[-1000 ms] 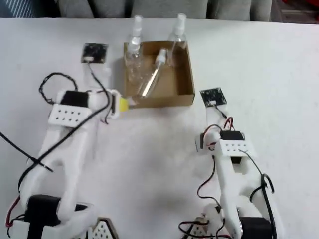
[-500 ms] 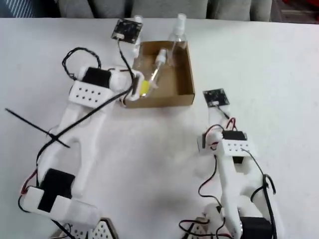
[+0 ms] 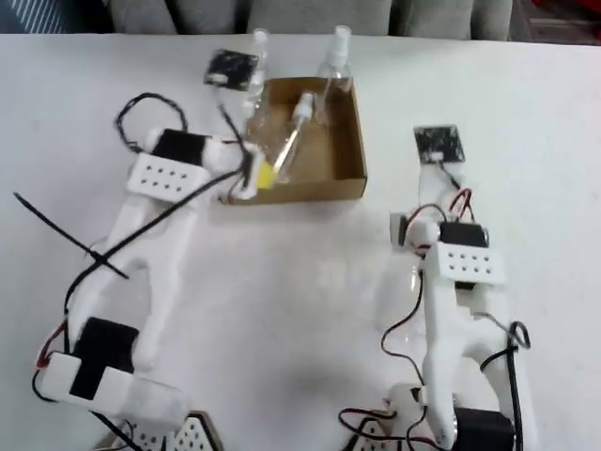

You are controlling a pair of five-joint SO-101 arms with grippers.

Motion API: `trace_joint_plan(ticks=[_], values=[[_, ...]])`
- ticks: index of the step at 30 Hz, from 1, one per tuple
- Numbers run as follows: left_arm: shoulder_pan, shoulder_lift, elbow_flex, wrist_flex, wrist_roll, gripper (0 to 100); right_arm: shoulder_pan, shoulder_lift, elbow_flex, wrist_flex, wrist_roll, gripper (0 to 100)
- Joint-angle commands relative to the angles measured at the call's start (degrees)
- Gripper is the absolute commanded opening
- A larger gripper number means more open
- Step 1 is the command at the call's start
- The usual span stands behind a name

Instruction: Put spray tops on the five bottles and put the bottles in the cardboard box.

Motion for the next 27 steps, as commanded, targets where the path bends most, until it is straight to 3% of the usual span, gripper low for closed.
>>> trace_joint_plan(ticks=[1, 12, 27], values=[[-7.1, -1.2, 0.6, 4.4, 0.6, 25, -3.5, 0.9, -8.6, 2.6, -0.9, 7.0], [-18.3, -1.3, 14.5, -6.4, -1.8, 25, -6.5, 25.8, -34.6, 7.3, -1.0, 7.0], [-19.6, -0.9, 18.5, -12.7, -2.4, 25, -9.8, 48.8, -59.5, 10.2, -0.9, 7.0]])
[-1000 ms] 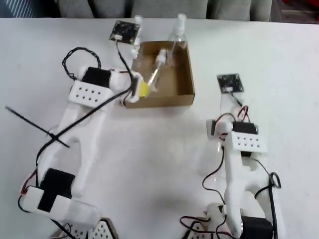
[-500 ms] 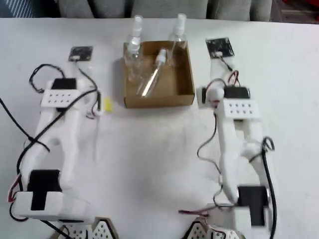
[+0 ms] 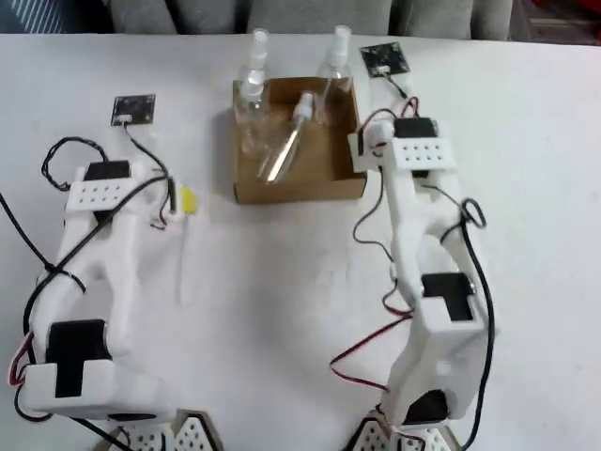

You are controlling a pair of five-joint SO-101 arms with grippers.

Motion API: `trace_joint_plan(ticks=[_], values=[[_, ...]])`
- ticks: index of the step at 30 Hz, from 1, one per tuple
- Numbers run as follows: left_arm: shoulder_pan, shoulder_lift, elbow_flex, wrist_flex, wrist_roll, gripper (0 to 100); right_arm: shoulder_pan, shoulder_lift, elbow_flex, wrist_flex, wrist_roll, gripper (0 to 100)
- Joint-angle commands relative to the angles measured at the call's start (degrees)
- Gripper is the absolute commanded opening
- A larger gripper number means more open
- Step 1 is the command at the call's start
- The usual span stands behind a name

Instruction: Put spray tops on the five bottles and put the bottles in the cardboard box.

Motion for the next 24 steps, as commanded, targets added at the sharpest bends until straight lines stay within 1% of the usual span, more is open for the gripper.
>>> trace_joint_plan(ticks=[1, 13, 20, 24], values=[[-0.7, -0.9, -0.3, -1.9, -0.5, 25, -0.6, 3.0, -7.1, 1.2, -0.4, 7.0], [-0.7, -0.8, -0.2, -2.6, -0.5, 25, -3.1, 17.9, -22.9, 9.4, 0.0, 7.0], [-0.6, -0.8, -0.2, -2.6, -0.5, 25, -3.3, 22.8, -28.9, 14.8, 0.0, 6.5], [-0.5, -0.7, -0.2, -2.6, -0.5, 25, -3.2, 23.7, -30.2, 16.1, 0.1, 1.3]])
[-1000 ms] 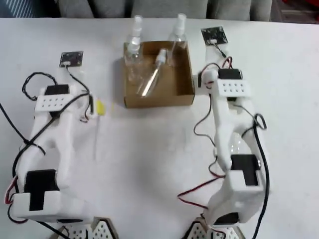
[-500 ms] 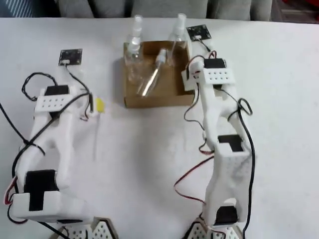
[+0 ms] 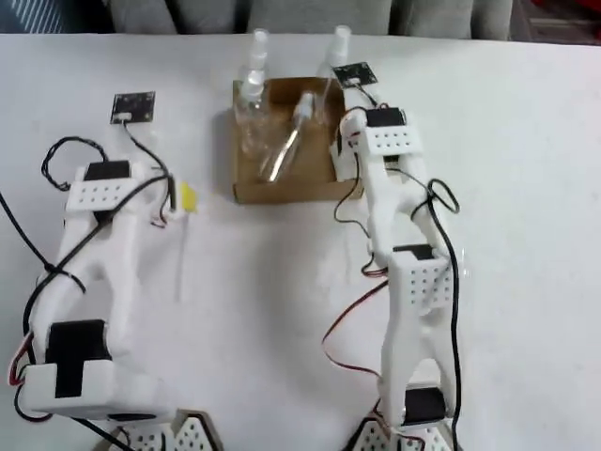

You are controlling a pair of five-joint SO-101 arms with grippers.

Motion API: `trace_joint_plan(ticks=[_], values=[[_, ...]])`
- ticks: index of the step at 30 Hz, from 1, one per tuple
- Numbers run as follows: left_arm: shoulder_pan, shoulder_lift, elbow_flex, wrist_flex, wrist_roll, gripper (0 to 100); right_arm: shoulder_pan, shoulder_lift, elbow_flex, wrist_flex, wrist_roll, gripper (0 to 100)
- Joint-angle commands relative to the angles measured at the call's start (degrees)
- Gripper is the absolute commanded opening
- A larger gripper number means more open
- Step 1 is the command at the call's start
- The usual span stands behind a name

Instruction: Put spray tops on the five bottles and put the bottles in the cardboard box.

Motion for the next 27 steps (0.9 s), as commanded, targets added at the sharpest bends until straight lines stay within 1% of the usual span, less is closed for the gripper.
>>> trace_joint_plan(ticks=[1, 4, 7, 10, 16, 21, 27], values=[[-0.4, -0.7, -0.2, -1.5, -0.5, 25, -0.6, -0.8, -2.9, 1.1, 0.0, 1.5], [-0.4, -0.7, -0.2, -1.5, -0.5, 25, -0.5, -0.8, -2.6, 1.7, 0.1, 1.6], [-0.4, -0.7, -0.2, -1.5, -0.5, 25, -0.8, -0.7, -2.5, 3.3, 3.1, 1.6], [-0.4, -0.7, -0.2, -1.5, -0.5, 25, -0.8, -0.1, -2.5, 4.4, 4.3, 1.6], [-0.5, -0.7, -0.2, -2.3, -0.5, 25, -0.4, 0.5, -2.5, 6.3, 4.5, 1.6], [-0.5, -0.7, -0.2, -2.3, -0.5, 25, -0.7, 0.6, -2.4, 8.3, 6.9, 1.6], [-0.5, -0.7, -0.2, -2.3, -0.5, 25, -0.7, 0.0, 0.4, 8.0, 7.3, 1.6]])
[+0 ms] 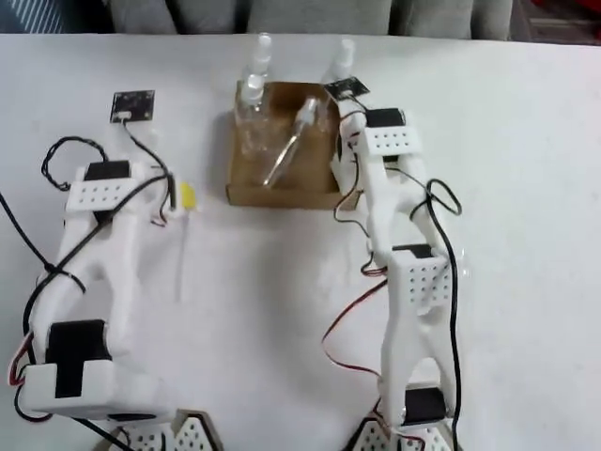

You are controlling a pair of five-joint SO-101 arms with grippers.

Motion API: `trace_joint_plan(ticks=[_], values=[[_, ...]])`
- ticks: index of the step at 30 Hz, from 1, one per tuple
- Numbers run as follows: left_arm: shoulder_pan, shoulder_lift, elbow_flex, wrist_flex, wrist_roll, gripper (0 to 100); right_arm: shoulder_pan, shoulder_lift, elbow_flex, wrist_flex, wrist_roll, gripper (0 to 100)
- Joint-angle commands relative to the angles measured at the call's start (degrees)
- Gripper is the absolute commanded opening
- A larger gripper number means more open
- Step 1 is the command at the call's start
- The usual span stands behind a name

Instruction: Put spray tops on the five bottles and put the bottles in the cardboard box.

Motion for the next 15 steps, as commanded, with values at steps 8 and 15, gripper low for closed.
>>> trace_joint_plan(ticks=[8, 15], values=[[-0.5, -0.7, -0.2, -1.3, -0.5, 25, -0.8, -1.1, 1.3, 2.0, 2.4, 1.6], [-0.5, -0.7, -0.2, -1.3, -0.5, 25, -1.0, -3.4, 4.1, 2.3, 2.8, 1.7]])
